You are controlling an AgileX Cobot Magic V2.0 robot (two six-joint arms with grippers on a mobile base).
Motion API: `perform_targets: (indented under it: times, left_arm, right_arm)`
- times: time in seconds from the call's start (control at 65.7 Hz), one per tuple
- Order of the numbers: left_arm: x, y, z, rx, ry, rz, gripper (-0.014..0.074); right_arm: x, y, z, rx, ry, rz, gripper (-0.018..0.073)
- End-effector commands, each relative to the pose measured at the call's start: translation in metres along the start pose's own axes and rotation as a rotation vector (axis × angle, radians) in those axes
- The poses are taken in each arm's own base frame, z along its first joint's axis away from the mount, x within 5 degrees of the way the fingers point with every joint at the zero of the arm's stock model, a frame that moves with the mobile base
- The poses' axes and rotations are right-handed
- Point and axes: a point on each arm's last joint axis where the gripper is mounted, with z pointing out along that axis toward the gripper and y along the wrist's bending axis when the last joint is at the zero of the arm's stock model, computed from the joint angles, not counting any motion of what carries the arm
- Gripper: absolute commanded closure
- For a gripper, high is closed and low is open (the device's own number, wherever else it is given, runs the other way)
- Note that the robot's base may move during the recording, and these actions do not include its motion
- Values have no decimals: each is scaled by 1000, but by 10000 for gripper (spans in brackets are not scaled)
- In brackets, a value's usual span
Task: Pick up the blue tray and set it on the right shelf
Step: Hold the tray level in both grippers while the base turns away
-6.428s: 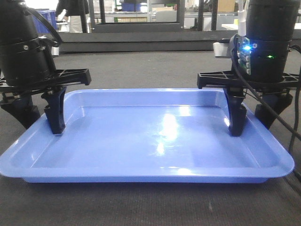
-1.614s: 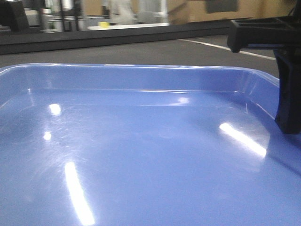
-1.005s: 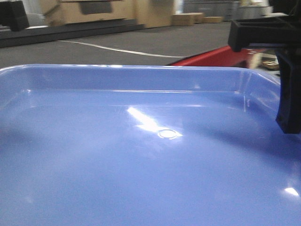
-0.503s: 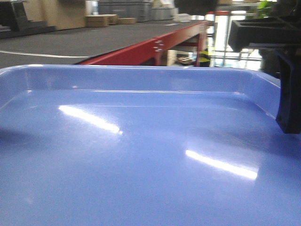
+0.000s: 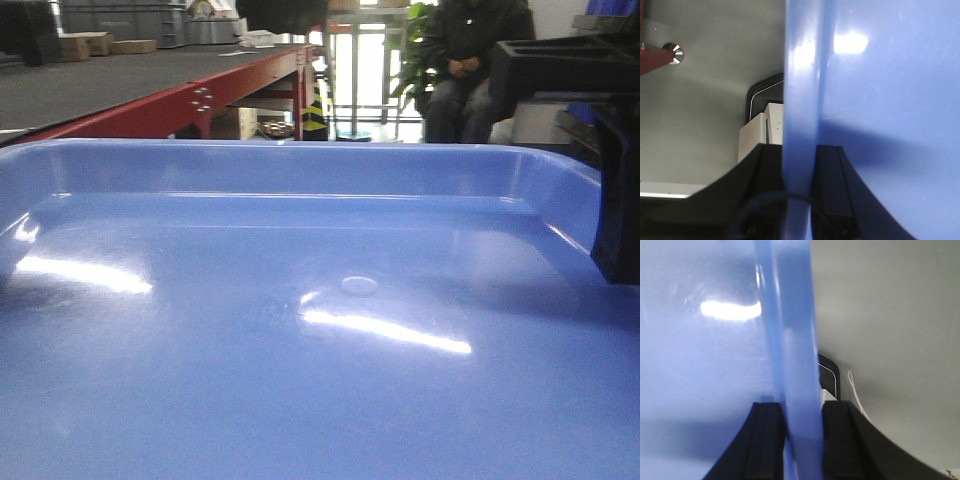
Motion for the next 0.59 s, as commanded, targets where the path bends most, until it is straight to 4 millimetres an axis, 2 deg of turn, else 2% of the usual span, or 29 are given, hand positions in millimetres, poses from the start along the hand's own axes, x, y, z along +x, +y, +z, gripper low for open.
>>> perform_targets:
  times: [0.0, 0.579]
  left_arm:
    - [2, -6, -12, 73, -19, -29, 645]
    - [3, -5, -12, 72, -17, -29, 645]
  right_arm:
    - [-4, 6, -14, -94, -63, 22, 335]
    - [-4, 6, -14, -94, -63, 22, 335]
